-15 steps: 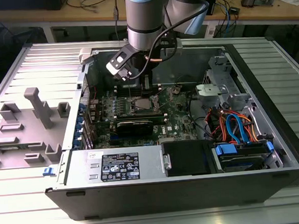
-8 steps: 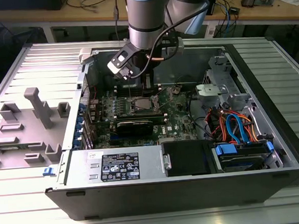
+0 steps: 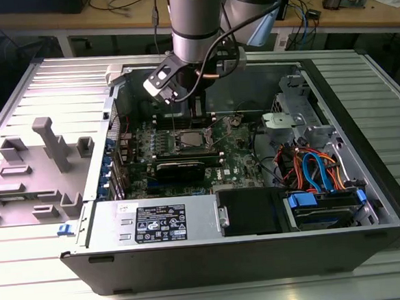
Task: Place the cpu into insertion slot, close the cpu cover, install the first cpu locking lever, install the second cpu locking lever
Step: 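Close the cpu cover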
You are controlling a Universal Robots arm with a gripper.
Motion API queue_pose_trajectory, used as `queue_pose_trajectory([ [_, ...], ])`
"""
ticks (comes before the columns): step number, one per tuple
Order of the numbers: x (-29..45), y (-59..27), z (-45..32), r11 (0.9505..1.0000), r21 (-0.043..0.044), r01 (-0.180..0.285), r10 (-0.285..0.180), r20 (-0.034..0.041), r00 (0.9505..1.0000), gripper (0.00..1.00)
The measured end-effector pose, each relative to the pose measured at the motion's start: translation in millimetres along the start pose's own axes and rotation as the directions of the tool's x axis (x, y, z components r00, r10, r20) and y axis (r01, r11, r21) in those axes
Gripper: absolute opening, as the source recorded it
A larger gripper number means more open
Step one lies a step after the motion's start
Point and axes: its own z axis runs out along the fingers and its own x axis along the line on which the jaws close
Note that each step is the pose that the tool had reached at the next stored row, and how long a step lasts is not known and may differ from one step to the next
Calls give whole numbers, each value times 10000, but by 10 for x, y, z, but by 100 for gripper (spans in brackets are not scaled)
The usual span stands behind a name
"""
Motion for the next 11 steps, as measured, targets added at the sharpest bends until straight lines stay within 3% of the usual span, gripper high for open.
queue_pose_trajectory([
  [4, -1, 2, -2, 10000, 1, 2, -2, 3, 10000, 11],
  [8, -2, 94, 0, 10000, 2, 1, -1, 3, 10000, 11],
  [11, -2, 115, 0, 10000, 1, 2, -2, 2, 10000, 11],
])
